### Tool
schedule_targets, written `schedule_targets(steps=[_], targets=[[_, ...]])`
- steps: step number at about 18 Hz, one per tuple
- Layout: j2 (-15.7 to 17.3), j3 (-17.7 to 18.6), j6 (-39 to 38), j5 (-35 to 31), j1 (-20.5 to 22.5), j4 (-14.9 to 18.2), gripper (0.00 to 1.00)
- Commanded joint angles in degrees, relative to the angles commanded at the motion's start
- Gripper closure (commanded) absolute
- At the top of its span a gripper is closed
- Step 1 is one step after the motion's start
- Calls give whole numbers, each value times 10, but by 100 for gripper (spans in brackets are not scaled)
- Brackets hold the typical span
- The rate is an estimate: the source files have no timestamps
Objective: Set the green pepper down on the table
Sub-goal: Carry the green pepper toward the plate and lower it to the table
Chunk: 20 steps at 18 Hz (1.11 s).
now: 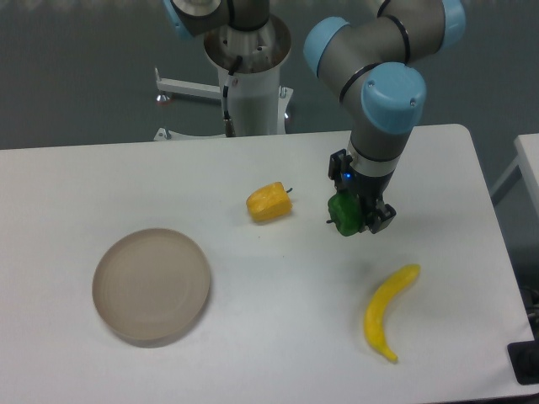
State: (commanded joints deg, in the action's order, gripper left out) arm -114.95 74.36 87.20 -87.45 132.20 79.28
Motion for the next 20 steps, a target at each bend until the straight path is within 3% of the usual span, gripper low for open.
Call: schedule_targets(steps=[3,11,17,20], targets=[[-27,-18,-63,0,-29,-24,67],[-76,-25,-183,7,-82,-111,67],[-111,-39,-231,25,-102,-121,67],[-148,-54,-250,28,-119,-155,62]])
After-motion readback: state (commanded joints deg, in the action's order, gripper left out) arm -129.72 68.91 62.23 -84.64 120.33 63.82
